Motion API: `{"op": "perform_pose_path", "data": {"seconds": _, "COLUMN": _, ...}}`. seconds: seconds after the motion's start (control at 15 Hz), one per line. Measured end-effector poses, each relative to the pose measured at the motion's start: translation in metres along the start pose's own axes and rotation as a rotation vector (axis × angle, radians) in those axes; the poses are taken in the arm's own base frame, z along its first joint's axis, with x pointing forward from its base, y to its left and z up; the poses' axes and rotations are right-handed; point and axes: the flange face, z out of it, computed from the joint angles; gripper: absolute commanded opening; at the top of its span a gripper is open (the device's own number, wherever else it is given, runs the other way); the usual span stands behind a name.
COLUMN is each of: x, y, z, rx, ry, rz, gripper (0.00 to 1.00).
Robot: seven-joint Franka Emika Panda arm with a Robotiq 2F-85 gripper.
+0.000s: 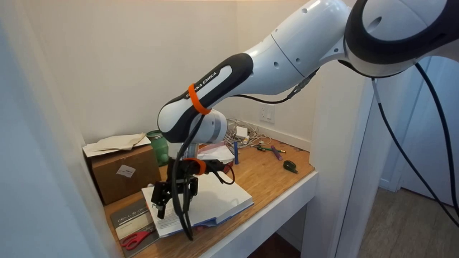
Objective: Open the book
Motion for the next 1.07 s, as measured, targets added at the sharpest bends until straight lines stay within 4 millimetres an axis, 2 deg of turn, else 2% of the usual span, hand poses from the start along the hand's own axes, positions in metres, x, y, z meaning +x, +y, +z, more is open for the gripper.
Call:
{"op": "perform_pose_path", "data": {"seconds": 0.2, "x": 0.003, "y": 0.001, "z": -0.026, "rx": -0.037, "ry": 0.024, "rz": 0.001, "gripper": 1.00}}
{"op": "perform_pose_path", "data": {"seconds": 0.47, "x": 0.002, "y": 0.001, "z": -0.074, "rx": -0.113, "ry": 0.048, "rz": 0.012, "gripper": 1.00}}
{"op": "perform_pose_path", "data": {"seconds": 1.07, "x": -0.014, "y": 0.004, "z": -0.160, "rx": -0.336, "ry": 0.045, "rz": 0.039, "gripper": 1.00}}
